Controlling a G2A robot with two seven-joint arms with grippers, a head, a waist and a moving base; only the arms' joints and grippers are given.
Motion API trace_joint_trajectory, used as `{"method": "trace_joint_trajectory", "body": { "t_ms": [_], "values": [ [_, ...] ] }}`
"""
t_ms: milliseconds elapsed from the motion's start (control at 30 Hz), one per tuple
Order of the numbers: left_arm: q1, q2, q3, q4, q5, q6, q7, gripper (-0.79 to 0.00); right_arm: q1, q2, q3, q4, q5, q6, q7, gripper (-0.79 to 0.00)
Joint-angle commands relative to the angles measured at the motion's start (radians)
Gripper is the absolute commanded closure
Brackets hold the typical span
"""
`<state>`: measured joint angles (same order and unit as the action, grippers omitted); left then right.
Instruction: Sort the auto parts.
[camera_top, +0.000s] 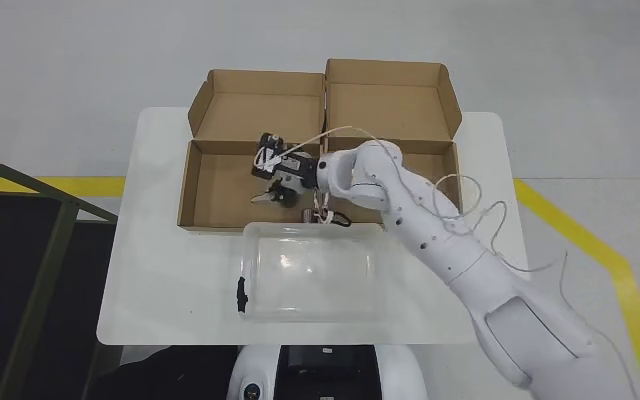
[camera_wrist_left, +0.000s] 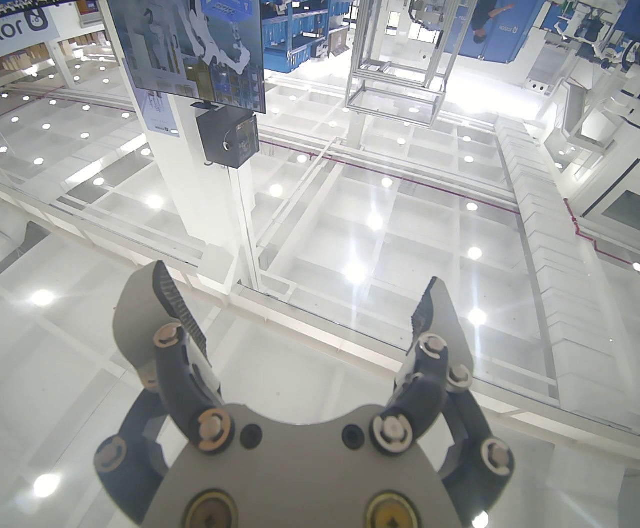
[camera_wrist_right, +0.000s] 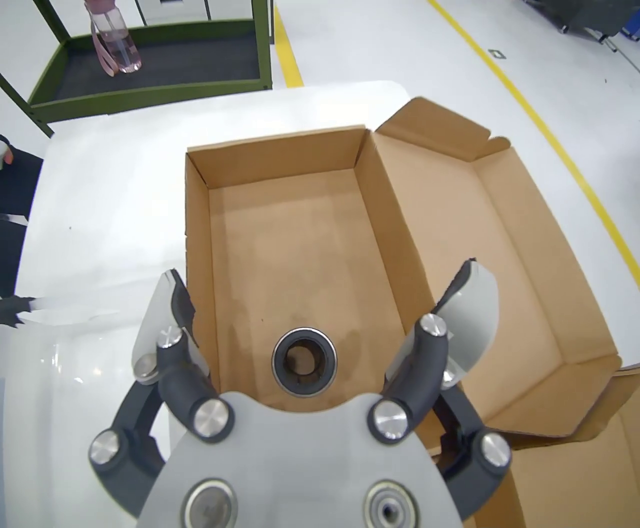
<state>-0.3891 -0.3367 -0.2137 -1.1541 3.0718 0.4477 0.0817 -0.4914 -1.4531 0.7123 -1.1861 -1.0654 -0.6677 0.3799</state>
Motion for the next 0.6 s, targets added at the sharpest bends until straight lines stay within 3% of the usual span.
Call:
{"method": "trace_joint_trajectory", "body": {
  "t_ms": [0,300,567],
  "values": [
    [0.000,0.000,0.000,0.000,0.000,0.000,0.000,-0.785,-0.029,0.017,0.044,-0.059,-0.003,-0.009,0.009,-0.785],
    [0.000,0.000,0.000,0.000,0.000,0.000,0.000,-0.785,-0.258,0.107,0.302,-0.362,-0.044,-0.070,-0.011,-0.785],
    [0.000,0.000,0.000,0.000,0.000,0.000,0.000,-0.785,-0.448,0.162,0.495,-0.507,-0.076,-0.148,-0.023,-0.785]
  ]
}}
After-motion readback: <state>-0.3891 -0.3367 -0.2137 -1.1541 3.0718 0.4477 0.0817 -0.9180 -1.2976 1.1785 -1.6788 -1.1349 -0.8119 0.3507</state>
